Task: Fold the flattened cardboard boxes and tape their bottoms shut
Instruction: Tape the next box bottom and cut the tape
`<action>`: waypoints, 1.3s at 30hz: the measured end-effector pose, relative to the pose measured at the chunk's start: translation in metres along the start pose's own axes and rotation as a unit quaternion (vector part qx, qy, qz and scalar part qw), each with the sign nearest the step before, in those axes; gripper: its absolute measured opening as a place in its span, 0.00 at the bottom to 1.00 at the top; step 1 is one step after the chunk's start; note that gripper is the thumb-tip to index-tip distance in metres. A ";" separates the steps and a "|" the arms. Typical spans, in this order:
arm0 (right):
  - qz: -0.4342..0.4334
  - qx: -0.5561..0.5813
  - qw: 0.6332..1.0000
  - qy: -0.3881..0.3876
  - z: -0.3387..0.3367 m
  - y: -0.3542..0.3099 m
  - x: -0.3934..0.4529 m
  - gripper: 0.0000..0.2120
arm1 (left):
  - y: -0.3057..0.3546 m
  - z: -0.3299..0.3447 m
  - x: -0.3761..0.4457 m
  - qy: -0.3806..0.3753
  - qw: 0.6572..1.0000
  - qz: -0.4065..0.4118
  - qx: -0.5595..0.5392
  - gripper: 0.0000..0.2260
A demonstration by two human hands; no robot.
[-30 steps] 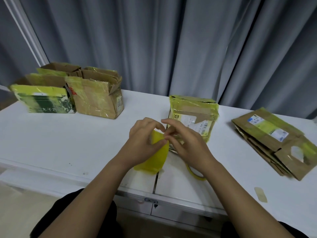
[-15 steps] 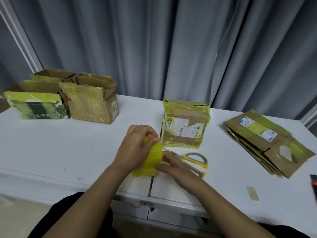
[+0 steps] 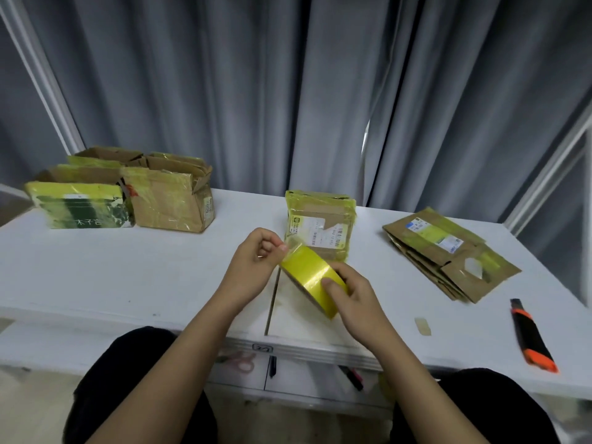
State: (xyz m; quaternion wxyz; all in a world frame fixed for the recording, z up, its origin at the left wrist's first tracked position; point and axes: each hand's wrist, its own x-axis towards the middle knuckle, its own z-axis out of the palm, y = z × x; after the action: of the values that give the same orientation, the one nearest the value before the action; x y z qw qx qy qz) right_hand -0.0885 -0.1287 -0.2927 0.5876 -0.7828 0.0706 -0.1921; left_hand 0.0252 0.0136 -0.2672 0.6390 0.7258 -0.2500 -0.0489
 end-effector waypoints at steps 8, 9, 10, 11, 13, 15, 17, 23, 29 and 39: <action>-0.011 -0.089 0.996 -0.027 -0.012 -0.033 -0.027 0.03 | 0.026 -0.005 -0.019 0.004 0.997 0.018 0.069 0.04; -0.010 -0.091 0.995 -0.031 -0.011 -0.034 -0.030 0.03 | 0.027 -0.005 -0.020 0.016 0.996 0.026 0.083 0.06; -0.010 -0.083 0.996 -0.030 -0.010 -0.036 -0.032 0.03 | 0.028 -0.005 -0.022 0.028 0.996 0.030 0.085 0.07; -0.012 -0.067 0.997 -0.023 -0.010 -0.038 -0.035 0.04 | 0.028 -0.005 -0.024 0.038 0.996 0.029 0.076 0.08; -0.019 -0.044 0.999 0.003 -0.011 -0.041 -0.037 0.05 | 0.028 -0.005 -0.027 0.051 0.997 0.019 0.055 0.08; -0.020 -0.070 0.997 0.031 -0.014 -0.039 -0.035 0.06 | 0.035 -0.003 -0.029 0.068 0.996 0.024 0.048 0.08; 0.004 -0.137 0.989 0.062 -0.015 -0.033 -0.027 0.08 | 0.047 0.000 -0.029 0.071 0.994 0.067 0.050 0.09; 0.104 -0.138 0.969 0.179 -0.027 -0.034 -0.015 0.20 | 0.060 0.014 -0.010 0.063 0.996 0.026 0.049 0.04; 0.154 0.100 0.980 0.077 -0.044 -0.017 -0.025 0.05 | 0.058 0.015 0.020 0.054 0.995 -0.031 0.073 0.03; 0.100 -0.092 0.986 0.097 -0.038 -0.011 -0.011 0.19 | 0.080 0.040 0.016 0.020 0.988 0.107 0.112 0.03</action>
State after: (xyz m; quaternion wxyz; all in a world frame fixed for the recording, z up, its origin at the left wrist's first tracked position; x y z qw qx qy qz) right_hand -0.1146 -0.1554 -0.2755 0.5201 -0.8001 0.2224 -0.1997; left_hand -0.0005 -0.0341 -0.1947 0.5602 0.7627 -0.3172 0.0623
